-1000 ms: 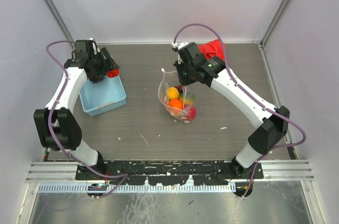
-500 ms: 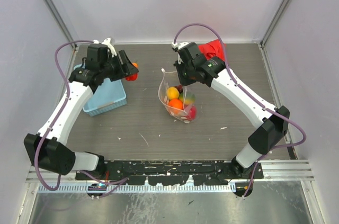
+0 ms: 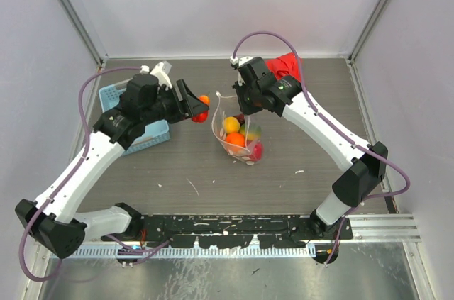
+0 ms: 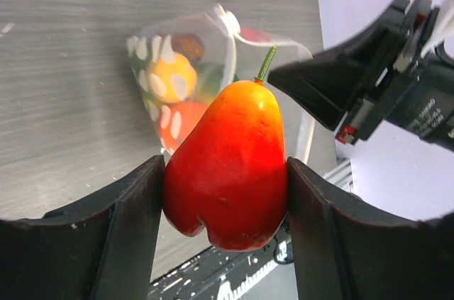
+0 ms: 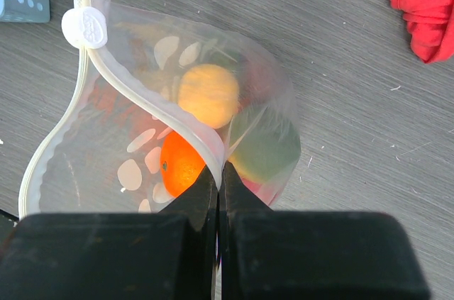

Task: Place the food in the zip-top bag and seal the zipper
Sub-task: Place the fake fruit in the zipper food storage bag.

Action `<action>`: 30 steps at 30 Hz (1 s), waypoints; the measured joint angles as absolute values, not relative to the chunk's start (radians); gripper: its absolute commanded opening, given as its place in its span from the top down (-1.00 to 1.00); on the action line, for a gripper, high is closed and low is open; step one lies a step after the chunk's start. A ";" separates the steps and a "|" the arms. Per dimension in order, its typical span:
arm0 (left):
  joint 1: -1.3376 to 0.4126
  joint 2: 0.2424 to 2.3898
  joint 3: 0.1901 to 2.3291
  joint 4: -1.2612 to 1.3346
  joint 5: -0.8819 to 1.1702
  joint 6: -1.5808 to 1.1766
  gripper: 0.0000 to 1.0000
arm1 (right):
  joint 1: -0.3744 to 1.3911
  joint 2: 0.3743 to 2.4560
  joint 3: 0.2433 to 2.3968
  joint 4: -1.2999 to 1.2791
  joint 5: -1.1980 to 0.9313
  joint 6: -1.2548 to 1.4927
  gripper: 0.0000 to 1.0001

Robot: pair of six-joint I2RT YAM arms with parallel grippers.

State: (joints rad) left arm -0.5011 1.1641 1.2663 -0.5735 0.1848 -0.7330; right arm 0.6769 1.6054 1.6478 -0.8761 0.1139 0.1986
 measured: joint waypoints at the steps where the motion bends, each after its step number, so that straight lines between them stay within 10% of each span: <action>1: -0.521 1.163 1.261 -0.570 0.181 -0.748 0.24 | 0.677 1.605 1.648 -0.876 0.114 0.199 0.99; 16: -0.754 1.218 1.196 -0.446 0.056 -0.947 0.23 | 0.677 1.605 1.648 -0.875 0.112 0.216 0.99; 30: -0.791 1.298 1.196 -0.393 -0.046 -1.038 -0.25 | 0.677 1.605 1.647 -0.868 0.102 0.221 0.99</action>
